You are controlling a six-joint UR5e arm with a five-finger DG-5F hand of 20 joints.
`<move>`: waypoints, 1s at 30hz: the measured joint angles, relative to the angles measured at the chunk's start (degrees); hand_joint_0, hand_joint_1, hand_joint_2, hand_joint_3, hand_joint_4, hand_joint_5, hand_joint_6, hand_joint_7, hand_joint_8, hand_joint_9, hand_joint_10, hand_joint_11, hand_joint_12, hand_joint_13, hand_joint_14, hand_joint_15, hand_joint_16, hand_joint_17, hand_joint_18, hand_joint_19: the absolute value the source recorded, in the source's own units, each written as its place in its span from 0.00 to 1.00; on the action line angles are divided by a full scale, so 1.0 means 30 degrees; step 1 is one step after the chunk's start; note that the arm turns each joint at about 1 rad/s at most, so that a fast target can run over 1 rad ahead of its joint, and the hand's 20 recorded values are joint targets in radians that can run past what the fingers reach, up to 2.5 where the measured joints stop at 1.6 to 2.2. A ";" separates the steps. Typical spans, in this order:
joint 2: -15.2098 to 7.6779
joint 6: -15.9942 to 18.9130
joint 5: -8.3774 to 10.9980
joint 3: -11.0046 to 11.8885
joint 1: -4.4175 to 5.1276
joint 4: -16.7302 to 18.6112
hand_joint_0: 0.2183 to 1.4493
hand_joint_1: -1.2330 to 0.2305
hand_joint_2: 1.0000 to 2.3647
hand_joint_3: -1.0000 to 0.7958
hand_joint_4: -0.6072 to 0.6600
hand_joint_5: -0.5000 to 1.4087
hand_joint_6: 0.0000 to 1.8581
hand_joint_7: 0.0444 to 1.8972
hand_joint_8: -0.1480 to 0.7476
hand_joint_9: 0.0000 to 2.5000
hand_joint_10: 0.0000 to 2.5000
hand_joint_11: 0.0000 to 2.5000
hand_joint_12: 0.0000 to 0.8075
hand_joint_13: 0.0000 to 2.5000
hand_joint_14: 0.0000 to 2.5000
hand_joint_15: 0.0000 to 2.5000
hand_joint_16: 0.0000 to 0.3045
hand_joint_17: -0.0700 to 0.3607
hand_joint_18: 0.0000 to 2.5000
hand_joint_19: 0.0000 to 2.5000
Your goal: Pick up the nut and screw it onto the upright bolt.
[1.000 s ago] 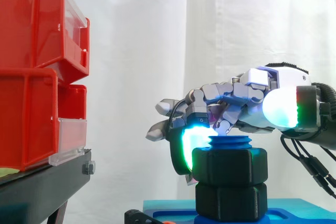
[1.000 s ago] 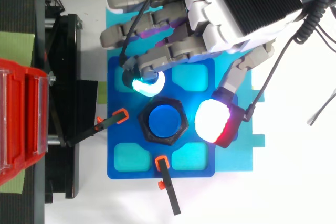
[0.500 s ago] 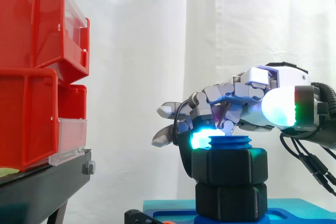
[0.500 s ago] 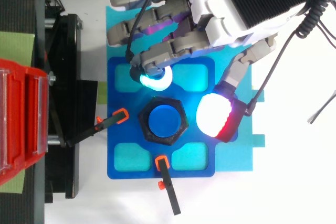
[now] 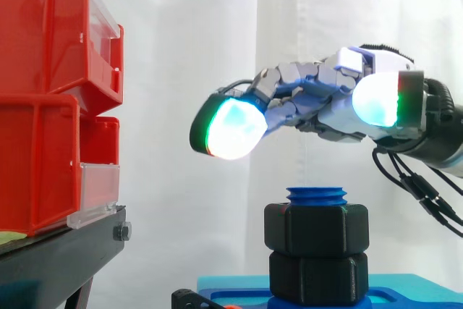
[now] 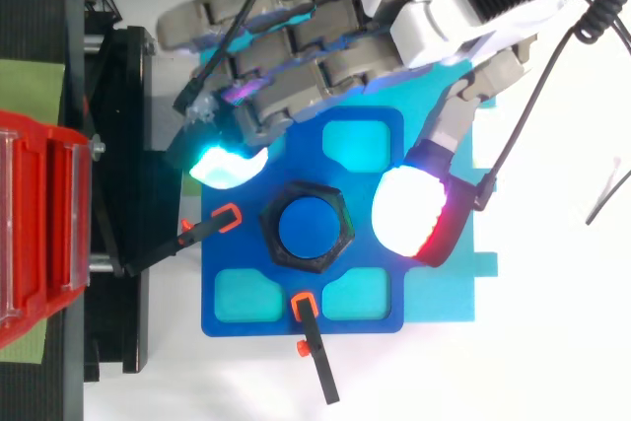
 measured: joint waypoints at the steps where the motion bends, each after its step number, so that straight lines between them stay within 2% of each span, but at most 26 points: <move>1: -0.0001 -0.0049 0.0002 0.0063 0.0021 -0.0117 0.21 0.69 0.00 0.28 0.50 0.11 0.27 0.29 0.39 0.14 0.00 0.00 0.40 0.04 0.00 0.00 0.13 0.37 0.00 0.00; 5: 0.0000 -0.0147 0.0310 0.0103 0.0218 -0.0575 0.21 0.71 0.00 0.28 0.49 0.11 0.27 0.29 0.38 0.11 0.00 0.00 0.40 0.02 0.00 0.00 0.14 0.38 0.00 0.00; 8: -0.0001 -0.0167 0.0928 -0.0265 0.0479 -0.0776 0.20 0.71 0.00 0.28 0.50 0.11 0.27 0.29 0.38 0.10 0.00 0.00 0.40 0.01 0.00 0.00 0.14 0.38 0.00 0.00; 11: -0.0016 -0.0136 0.1795 -0.0952 0.0821 -0.0423 0.20 0.72 0.00 0.28 0.50 0.11 0.27 0.29 0.38 0.10 0.00 0.00 0.40 0.01 0.00 0.00 0.14 0.38 0.00 0.00; 14: -0.0013 0.0028 0.2257 -0.1617 0.1114 0.0525 0.20 0.72 0.00 0.28 0.50 0.12 0.27 0.29 0.38 0.10 0.00 0.00 0.40 0.01 0.00 0.00 0.14 0.39 0.00 0.00; 19: -0.0009 0.0469 0.2463 -0.1971 0.1336 0.1355 0.20 0.72 0.00 0.28 0.58 0.14 0.27 0.38 0.41 0.10 0.00 0.00 0.40 0.01 0.00 0.00 0.14 0.38 0.00 0.00; 25: -0.0005 0.0556 0.2566 -0.2019 0.1445 0.1077 0.21 0.73 0.00 0.28 0.64 0.15 0.27 0.47 0.43 0.12 0.00 0.00 0.41 0.01 0.00 0.00 0.14 0.38 0.00 0.00; 30: -0.0007 0.0514 0.2579 -0.2028 0.1450 0.0827 0.21 0.73 0.00 0.28 0.65 0.16 0.27 0.49 0.43 0.12 0.00 0.00 0.41 0.01 0.00 0.00 0.14 0.39 0.00 0.00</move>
